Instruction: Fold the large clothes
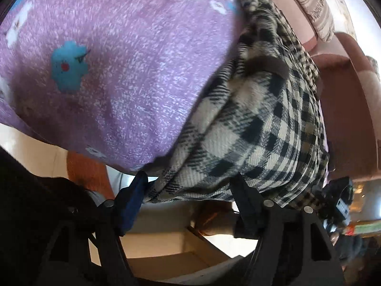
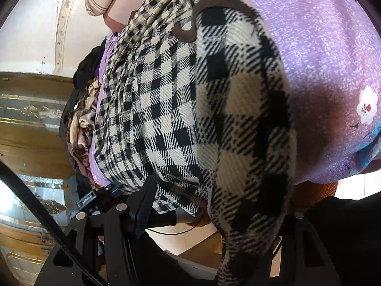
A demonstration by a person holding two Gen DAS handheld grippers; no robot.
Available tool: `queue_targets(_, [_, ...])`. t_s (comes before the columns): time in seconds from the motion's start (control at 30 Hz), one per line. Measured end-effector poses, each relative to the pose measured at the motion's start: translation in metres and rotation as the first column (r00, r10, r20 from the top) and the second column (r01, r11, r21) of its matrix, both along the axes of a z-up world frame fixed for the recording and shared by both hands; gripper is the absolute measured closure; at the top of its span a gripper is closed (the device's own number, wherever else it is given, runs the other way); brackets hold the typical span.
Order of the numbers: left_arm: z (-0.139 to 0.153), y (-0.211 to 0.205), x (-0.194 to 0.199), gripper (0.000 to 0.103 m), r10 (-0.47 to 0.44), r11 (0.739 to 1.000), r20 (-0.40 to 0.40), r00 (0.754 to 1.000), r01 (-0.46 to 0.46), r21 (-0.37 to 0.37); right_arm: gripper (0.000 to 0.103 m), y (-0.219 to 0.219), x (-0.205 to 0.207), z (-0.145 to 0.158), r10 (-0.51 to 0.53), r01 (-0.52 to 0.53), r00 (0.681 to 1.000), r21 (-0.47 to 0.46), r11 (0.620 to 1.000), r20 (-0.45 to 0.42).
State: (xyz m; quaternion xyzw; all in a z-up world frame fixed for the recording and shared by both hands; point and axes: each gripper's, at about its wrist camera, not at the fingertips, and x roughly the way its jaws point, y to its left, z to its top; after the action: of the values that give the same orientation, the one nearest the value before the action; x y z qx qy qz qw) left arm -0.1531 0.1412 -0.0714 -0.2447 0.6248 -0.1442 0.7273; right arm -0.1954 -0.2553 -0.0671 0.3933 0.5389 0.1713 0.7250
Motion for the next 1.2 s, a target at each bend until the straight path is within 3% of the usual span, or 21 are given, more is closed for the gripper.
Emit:
queue_targets(0.03, [0.001,-0.001,0.0,0.035,-0.005,1.0,0.005,1.0,0.005,0.007,0.041,0.0,0.0,0.0,0.003,-0.003,1.0,-0.003,1.0,0.001])
queue_targets(0.07, [0.005,-0.004,-0.002,0.049,-0.024,1.0,0.027,0.999,0.023,0.014,0.041,0.0,-0.001,0.0,0.004,-0.004,1.0,-0.006,1.0,0.002])
queue_targets(0.1, [0.01,-0.008,-0.004,0.074,-0.047,0.999,0.045,0.998,0.046,0.017,0.041,0.001,-0.001,0.0,0.007,-0.007,1.0,-0.009,1.0,0.001])
queue_targets(0.17, [0.019,-0.019,-0.011,0.095,-0.087,0.994,0.079,0.993,0.082,0.072,0.043,0.002,-0.002,-0.001,0.014,-0.014,1.0,-0.021,1.0,-0.002])
queue_targets(0.23, [0.027,-0.024,-0.017,0.096,-0.09,0.992,0.106,0.99,0.08,0.096,0.072,0.004,-0.003,0.002,0.017,-0.017,1.0,-0.071,0.997,-0.002])
queue_targets(0.33, [0.043,-0.021,-0.029,0.097,-0.074,0.996,0.135,0.988,0.067,0.056,0.092,0.006,-0.007,0.009,0.015,-0.013,1.0,-0.079,0.997,0.02])
queue_targets(0.5, [0.076,-0.01,-0.045,0.098,-0.062,0.998,0.203,0.977,0.066,-0.014,0.096,-0.004,-0.019,0.03,0.015,-0.014,0.995,-0.002,1.0,0.101])
queue_targets(0.77, [0.123,-0.01,-0.012,0.098,-0.04,0.988,0.277,0.96,0.079,-0.13,0.096,-0.02,-0.001,0.07,-0.014,-0.004,0.981,0.09,0.996,0.194])
queue_targets(0.87, [0.139,-0.019,0.02,0.098,-0.042,0.986,0.309,0.95,0.09,-0.142,0.096,-0.022,0.025,0.091,-0.009,-0.002,0.973,0.048,0.999,0.23])
queue_targets(1.0, [0.163,-0.03,0.079,0.098,-0.027,0.993,0.361,0.932,0.067,-0.099,0.096,-0.033,0.077,0.128,-0.034,0.047,0.953,-0.036,0.998,0.302])
queue_targets(1.2, [0.165,-0.036,0.213,0.097,0.114,0.993,0.388,0.915,-0.1,-0.054,0.096,-0.061,0.169,0.153,-0.125,0.177,0.927,-0.119,0.977,0.354])
